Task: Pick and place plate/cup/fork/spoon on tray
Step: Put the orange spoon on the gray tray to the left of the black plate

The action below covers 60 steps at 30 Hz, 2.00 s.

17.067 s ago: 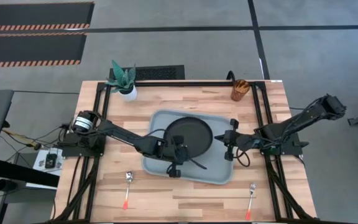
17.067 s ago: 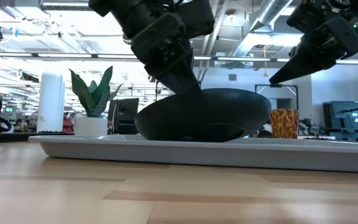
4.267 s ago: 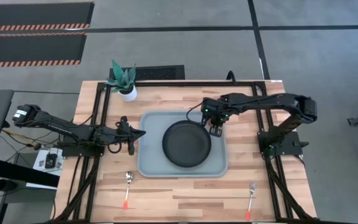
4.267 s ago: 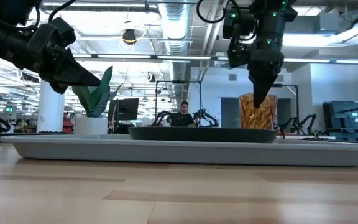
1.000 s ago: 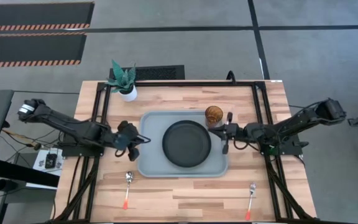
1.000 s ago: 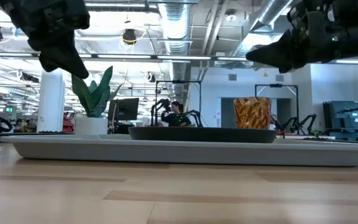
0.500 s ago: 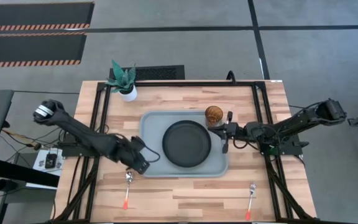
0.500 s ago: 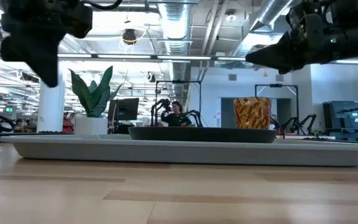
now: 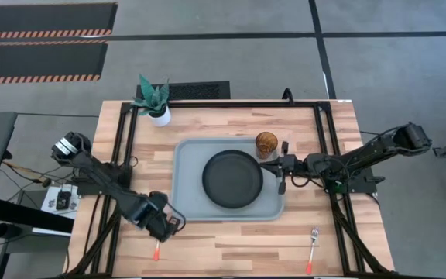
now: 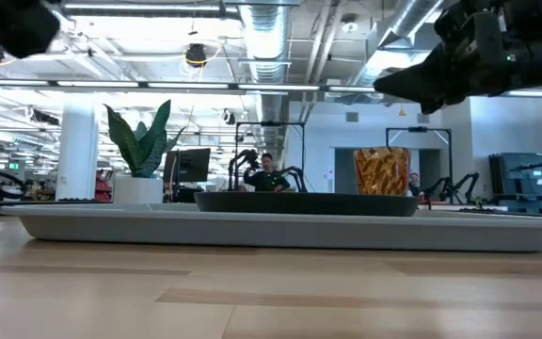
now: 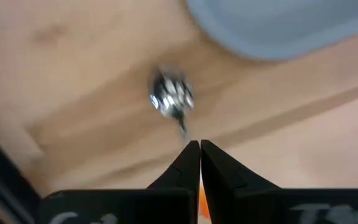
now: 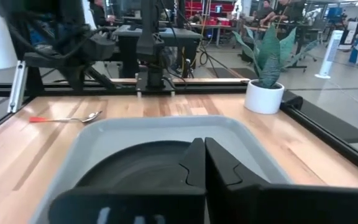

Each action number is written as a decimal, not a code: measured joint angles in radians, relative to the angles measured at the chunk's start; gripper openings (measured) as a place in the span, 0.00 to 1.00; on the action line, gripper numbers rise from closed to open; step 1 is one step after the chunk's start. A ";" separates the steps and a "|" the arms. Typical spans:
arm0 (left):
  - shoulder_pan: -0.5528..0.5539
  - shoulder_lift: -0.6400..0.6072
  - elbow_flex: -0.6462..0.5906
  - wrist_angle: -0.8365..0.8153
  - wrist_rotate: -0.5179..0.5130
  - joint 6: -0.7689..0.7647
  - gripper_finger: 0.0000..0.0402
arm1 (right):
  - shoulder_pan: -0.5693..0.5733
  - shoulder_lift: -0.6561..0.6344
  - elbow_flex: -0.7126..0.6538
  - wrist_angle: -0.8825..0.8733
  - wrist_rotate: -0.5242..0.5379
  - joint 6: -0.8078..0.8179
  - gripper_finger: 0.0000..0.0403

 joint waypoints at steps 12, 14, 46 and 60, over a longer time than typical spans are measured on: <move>-0.089 0.151 -0.002 0.186 0.022 -0.231 0.20 | -0.001 0.000 0.000 -0.014 0.000 -0.003 0.02; -0.088 0.174 -0.002 0.184 0.034 -0.248 0.24 | -0.001 0.001 0.000 -0.019 0.000 -0.003 0.02; -0.069 0.179 -0.114 0.270 0.039 -0.241 0.27 | -0.001 0.001 0.000 -0.017 0.000 -0.001 0.02; -0.069 0.123 -0.118 0.258 0.043 -0.149 0.01 | -0.003 0.000 0.000 -0.017 0.000 -0.001 0.02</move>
